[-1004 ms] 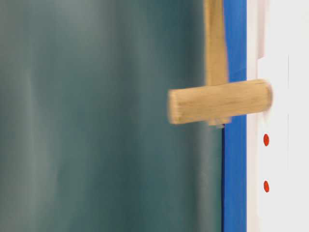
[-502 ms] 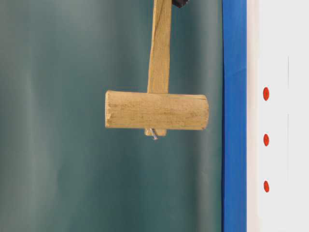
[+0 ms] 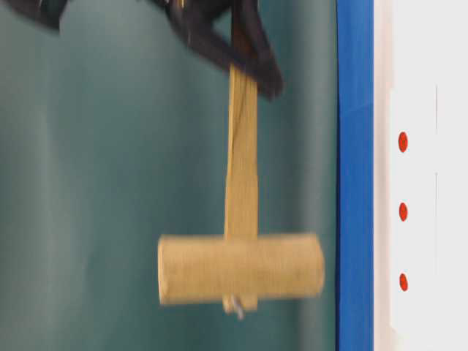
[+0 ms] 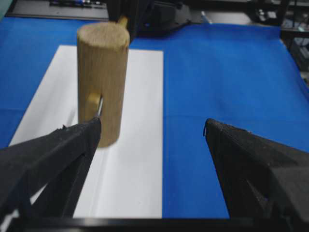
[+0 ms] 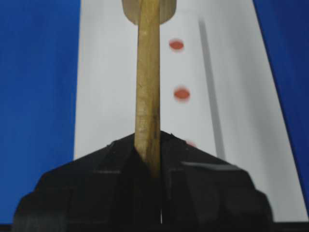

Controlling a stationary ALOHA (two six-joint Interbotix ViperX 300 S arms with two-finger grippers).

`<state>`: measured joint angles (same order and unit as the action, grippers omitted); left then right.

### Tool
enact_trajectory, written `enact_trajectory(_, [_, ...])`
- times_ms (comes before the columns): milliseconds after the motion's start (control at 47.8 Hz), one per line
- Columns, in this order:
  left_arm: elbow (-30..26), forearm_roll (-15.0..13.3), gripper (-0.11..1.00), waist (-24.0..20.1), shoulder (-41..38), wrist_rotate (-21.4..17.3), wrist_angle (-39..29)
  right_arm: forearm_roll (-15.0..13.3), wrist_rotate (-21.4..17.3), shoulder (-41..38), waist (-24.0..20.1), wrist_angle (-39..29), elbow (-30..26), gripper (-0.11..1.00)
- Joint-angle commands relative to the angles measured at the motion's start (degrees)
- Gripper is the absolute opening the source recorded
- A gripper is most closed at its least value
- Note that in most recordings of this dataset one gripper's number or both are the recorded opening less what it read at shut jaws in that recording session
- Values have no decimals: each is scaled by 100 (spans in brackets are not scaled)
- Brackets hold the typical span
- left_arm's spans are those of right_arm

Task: Hit the mark with a hammer.

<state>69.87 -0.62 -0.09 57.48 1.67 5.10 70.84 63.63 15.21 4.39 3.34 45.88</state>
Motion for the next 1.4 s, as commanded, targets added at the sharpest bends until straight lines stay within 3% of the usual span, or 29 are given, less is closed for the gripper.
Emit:
enact_trajectory(0, [-62, 9, 85, -26, -44, -9, 0, -97, 9, -176, -62, -53, -439, 2])
enact_trajectory(167, [-62, 9, 85, -26, -53, -9, -26, -211, 9, -439, -114, -149, -747, 2])
enact_trajectory(418, [-62, 9, 85, -220, -246, -9, 79, -211, 9, -448, -123, -149, -765, 2])
enact_trajectory(837, [-501, 9, 87, -343, -2268, -70, 1617, -220, 9, -448, -123, -149, -773, 2])
enact_trajectory(1088, [-1274, 18, 92, -299, -3463, -149, 1775, -220, 9, -448, -123, -141, -765, 2])
enact_trajectory(1381, [-1477, 26, 91, -299, -3700, -659, 1784, -220, 9, -448, -123, -158, -765, 2])
